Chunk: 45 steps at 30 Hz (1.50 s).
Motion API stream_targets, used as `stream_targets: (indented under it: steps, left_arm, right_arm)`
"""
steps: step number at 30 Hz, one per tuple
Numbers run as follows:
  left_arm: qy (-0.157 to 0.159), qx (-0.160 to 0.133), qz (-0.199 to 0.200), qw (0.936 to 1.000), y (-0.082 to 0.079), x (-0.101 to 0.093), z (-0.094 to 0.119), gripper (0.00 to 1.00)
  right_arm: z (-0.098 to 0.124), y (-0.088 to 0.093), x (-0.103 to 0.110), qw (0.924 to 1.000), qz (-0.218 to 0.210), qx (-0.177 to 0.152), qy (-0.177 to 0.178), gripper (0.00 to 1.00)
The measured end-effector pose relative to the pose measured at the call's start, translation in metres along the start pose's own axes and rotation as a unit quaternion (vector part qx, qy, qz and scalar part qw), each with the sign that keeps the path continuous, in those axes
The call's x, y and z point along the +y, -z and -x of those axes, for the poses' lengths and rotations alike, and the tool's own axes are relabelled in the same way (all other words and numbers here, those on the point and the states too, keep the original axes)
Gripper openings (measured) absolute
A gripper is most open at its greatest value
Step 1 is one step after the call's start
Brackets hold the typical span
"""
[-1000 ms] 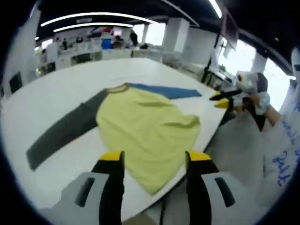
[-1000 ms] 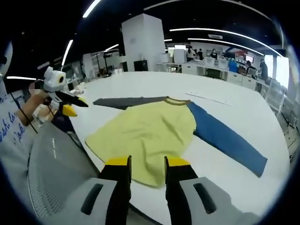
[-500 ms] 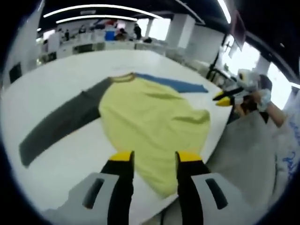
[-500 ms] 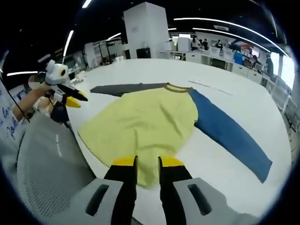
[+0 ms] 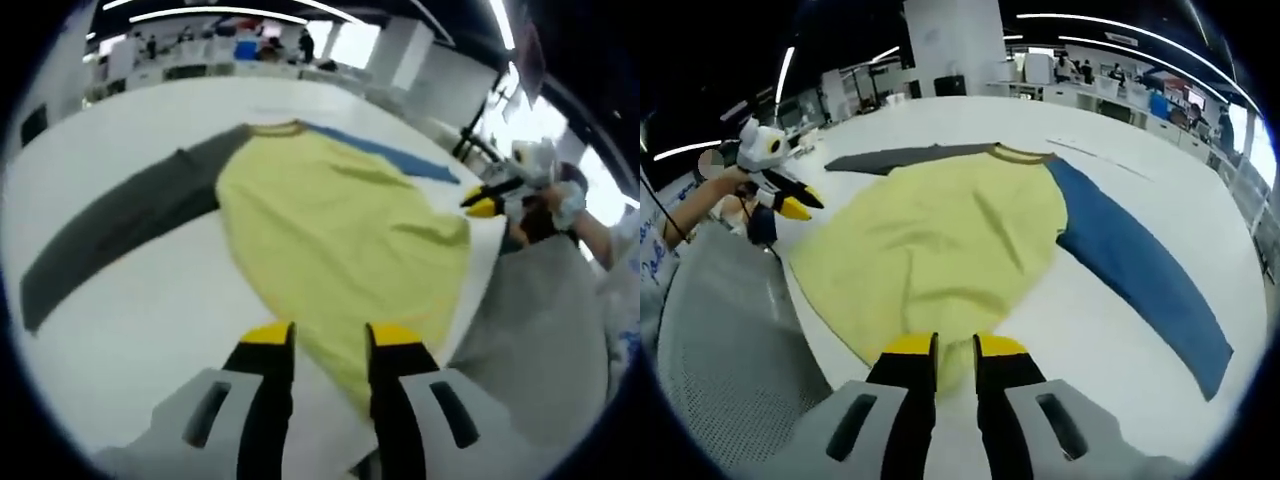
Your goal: Fold the garment on the visible template until the final outline fits inside the template.
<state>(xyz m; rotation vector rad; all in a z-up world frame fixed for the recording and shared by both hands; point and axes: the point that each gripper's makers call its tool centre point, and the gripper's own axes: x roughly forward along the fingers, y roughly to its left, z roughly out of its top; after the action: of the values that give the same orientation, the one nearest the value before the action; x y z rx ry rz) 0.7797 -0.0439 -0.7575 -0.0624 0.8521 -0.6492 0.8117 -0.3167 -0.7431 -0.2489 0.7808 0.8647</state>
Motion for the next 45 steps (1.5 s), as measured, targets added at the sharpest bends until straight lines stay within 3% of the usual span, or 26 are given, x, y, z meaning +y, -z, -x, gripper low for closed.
stream_targets:
  steps: [9,19,35,39,45]
  left_arm:
    - [-0.002,0.012,0.005,0.9999,0.006,0.005,-0.006,0.22]
    - [0.004,0.023,0.003,0.9997,0.013,-0.004,-0.011,0.21]
    - [-0.012,0.026,-0.003,0.9996,0.012,0.002,-0.01,0.12]
    - [-0.022,0.033,-0.012,0.9991,0.012,0.004,-0.011,0.09]
    - [-0.053,0.051,-0.065,0.9951,0.012,0.009,-0.012,0.03]
  right_arm:
    - [-0.019,0.011,-0.013,0.9995,-0.026,0.02,0.006,0.15]
    - [-0.021,0.018,-0.011,0.999,-0.037,0.024,0.002,0.14]
    - [-0.026,0.024,-0.01,0.9987,-0.038,0.033,-0.002,0.11]
    - [-0.027,0.024,-0.01,0.999,-0.024,0.038,0.002,0.11]
    - [-0.028,0.024,-0.009,0.999,-0.005,0.042,0.011,0.1]
